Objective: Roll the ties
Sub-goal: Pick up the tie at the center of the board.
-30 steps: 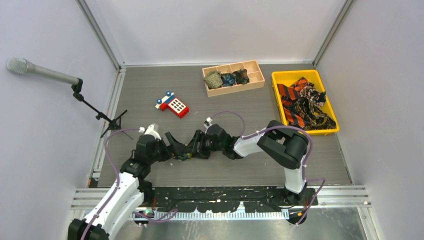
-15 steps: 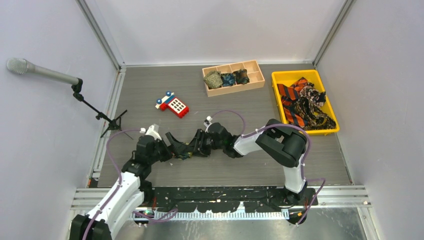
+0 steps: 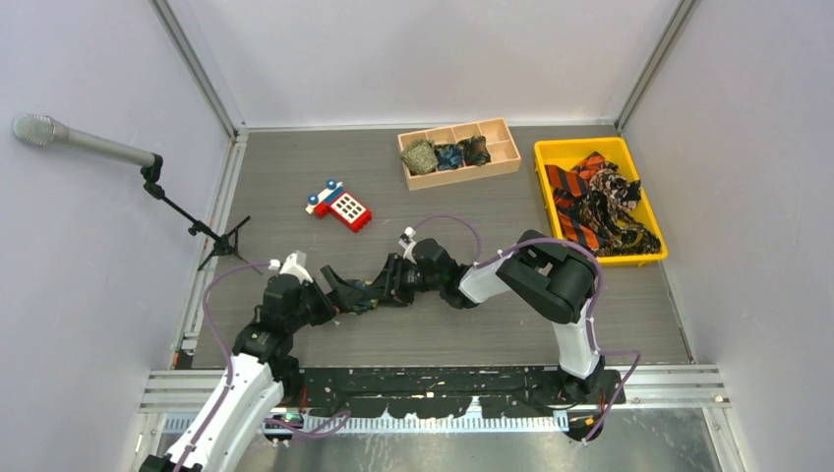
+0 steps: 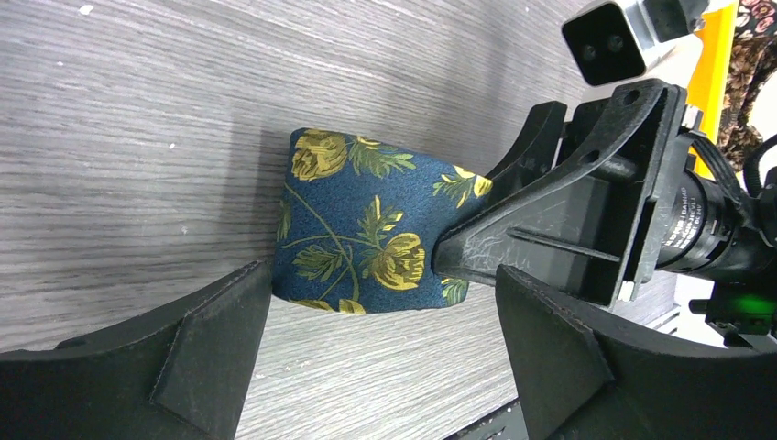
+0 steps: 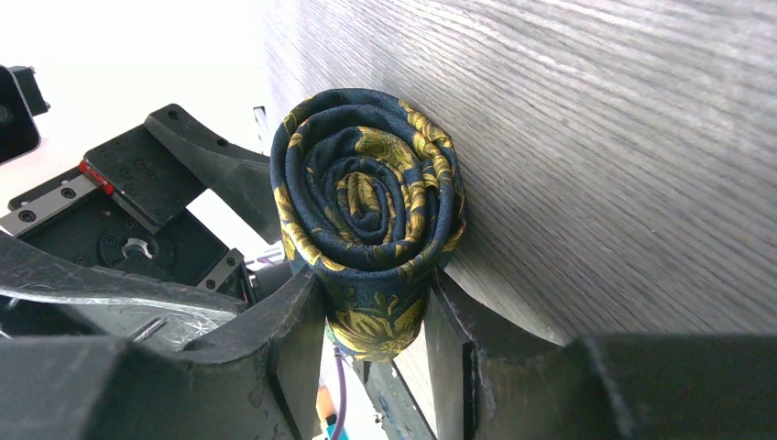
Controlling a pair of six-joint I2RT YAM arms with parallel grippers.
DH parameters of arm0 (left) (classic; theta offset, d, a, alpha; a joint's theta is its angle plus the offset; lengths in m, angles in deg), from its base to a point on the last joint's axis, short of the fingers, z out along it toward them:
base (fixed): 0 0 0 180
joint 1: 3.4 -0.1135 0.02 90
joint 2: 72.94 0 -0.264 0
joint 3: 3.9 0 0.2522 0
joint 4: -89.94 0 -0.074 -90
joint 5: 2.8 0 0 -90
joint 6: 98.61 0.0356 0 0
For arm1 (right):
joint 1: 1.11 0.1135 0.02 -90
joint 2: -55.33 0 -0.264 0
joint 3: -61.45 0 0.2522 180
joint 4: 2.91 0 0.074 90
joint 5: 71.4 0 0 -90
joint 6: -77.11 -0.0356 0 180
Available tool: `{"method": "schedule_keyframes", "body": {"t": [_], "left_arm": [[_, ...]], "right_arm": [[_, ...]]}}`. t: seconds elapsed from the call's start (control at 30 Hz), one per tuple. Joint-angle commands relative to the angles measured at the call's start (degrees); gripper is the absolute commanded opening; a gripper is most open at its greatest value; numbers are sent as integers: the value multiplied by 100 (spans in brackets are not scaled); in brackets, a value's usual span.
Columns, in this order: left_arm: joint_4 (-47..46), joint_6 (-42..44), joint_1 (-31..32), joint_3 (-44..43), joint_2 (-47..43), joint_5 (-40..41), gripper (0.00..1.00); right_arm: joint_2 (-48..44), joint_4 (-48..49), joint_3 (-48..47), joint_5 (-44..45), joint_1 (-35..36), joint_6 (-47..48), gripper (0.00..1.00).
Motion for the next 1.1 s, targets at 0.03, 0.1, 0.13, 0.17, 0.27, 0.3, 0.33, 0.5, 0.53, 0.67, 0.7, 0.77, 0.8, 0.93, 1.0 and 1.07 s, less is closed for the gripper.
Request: {"method": "schedule_keyframes", "body": {"t": [0.03, 0.1, 0.13, 0.17, 0.27, 0.3, 0.33, 0.5, 0.53, 0.67, 0.7, 0.77, 0.8, 0.93, 1.0, 1.07], "left_arm": [[126, 43, -17, -102, 27, 19, 94], [128, 73, -14, -138, 12, 6, 94], [125, 83, -15, -156, 5, -3, 94], [119, 85, -17, -175, -3, -19, 94], [123, 94, -17, -225, -11, -65, 93], [118, 95, -17, -248, -3, -78, 93], [129, 87, -10, -270, -5, -97, 93], [249, 2, -17, -455, -32, -146, 93], [303, -14, -17, -510, -34, -142, 93], [593, -28, -17, -777, -11, -121, 93], [666, -35, -17, -856, 0, -122, 93], [805, -90, -17, -1041, 30, -143, 93], [845, -116, -13, -1117, 48, -165, 93], [1099, -177, -17, -1470, 100, -143, 93], [1301, -142, -17, -1683, 198, -96, 93], [1583, -64, -17, -1940, 355, -37, 93]], "right_arm": [[-54, -565, 14, 206, -97, 358, 18], [-172, -640, 35, 215, -112, 401, 16], [-223, -674, 49, 225, -118, 412, 15], [-279, -695, 68, 236, -122, 421, 14], [-448, -744, 130, 270, -148, 429, 11], [-501, -759, 151, 286, -162, 429, 11], [-552, -797, 167, 301, -177, 431, 10], [-774, -877, 246, 341, -238, 431, 6], [-814, -898, 262, 350, -253, 434, 5], [-1036, -1009, 333, 398, -353, 464, 1], [-1092, -1056, 361, 407, -378, 470, 1], [-1200, -1123, 401, 420, -446, 494, 1], [-1255, -1156, 420, 421, -486, 506, 1], [-1505, -1329, 476, 432, -648, 550, 0], [-1637, -1440, 504, 443, -735, 576, 1], [-1785, -1539, 536, 447, -825, 602, 1]]}}
